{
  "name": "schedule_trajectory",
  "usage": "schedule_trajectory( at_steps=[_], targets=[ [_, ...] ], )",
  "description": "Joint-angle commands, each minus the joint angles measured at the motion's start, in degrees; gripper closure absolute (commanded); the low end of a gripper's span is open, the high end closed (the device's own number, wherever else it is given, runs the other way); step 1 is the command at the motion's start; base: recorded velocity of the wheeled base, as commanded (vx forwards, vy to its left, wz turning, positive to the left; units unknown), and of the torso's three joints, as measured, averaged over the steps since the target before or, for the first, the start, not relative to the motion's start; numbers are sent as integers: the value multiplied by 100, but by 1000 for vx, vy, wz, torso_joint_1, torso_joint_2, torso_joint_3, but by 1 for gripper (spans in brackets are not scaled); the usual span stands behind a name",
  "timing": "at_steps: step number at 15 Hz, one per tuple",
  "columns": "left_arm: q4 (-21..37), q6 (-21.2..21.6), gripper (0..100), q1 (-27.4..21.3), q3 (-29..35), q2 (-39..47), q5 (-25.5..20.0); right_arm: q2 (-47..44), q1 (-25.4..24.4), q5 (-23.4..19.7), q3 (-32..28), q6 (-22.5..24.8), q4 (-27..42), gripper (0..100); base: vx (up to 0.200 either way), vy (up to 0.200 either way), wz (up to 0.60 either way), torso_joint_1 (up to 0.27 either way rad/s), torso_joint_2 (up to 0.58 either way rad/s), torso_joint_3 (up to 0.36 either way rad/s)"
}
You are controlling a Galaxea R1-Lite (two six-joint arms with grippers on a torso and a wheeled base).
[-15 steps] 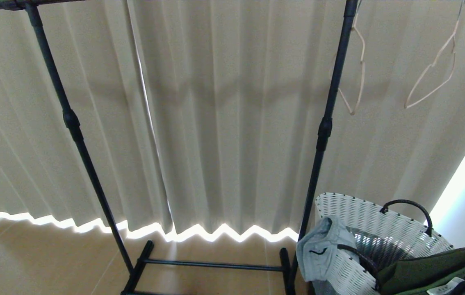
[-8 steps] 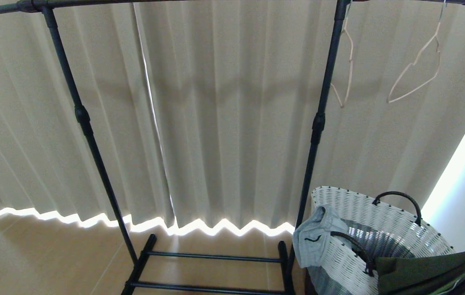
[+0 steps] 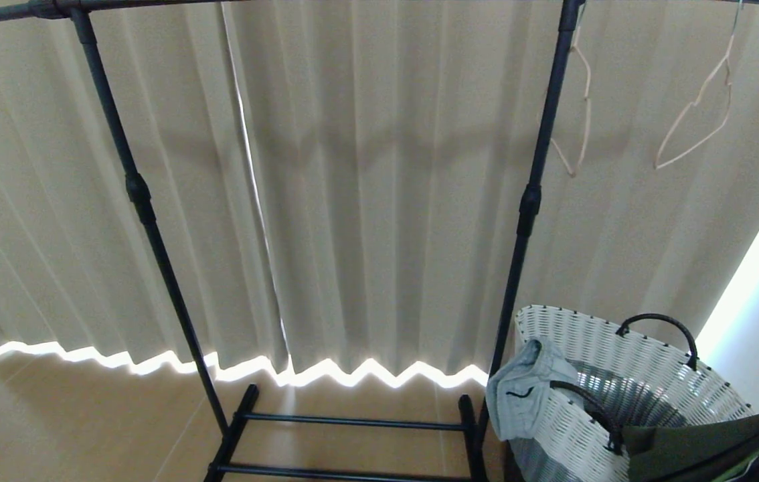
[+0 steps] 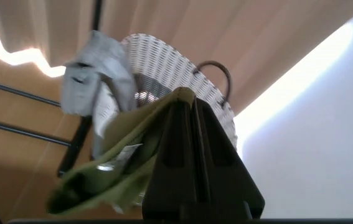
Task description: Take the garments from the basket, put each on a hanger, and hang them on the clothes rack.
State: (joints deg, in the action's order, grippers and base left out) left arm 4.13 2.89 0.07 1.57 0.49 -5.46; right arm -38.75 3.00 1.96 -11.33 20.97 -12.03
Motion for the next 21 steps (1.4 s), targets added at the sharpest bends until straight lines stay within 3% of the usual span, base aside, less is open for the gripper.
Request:
schedule_trajectory(
  at_steps=[1, 7, 13, 14, 16, 18, 19, 21],
  targets=[
    [0, 10, 0, 1, 10, 4, 1, -36, -1, -3, -54, 4, 8, 100, 0, 200, 0, 7, 2, 2],
    [0, 54, 0, -7, 10, 13, -25, -1, -45, -398, -230, -5, -1, 100, 0, 33, 0, 0, 0, 0],
    [0, 159, 0, -7, 1, 13, -104, 43, -265, -425, -502, -5, 8, 100, 0, 0, 0, 0, 0, 0],
    [0, 221, 0, -7, 1, 13, -166, -45, -467, -416, -564, -5, -1, 100, 0, 0, 0, 0, 0, 0],
    [-97, 318, 0, 1, -17, 4, -465, -335, -1407, -407, -748, -172, -10, 100, 0, 0, 0, 0, 0, 0],
    [-782, 265, 0, -7, -157, 4, -851, -581, -2066, -407, -810, -471, -71, 100, 0, 0, 0, 0, 0, 0],
    [-1081, 265, 0, -7, -157, 13, -1177, -774, -2277, -398, -863, -647, -89, 100, 0, 0, 0, 0, 0, 0],
    [-1108, 265, 0, -7, 1, 30, -1730, -1020, -2339, -407, -986, -787, -89, 100, 0, 0, 0, 0, 0, 0]
  ],
)
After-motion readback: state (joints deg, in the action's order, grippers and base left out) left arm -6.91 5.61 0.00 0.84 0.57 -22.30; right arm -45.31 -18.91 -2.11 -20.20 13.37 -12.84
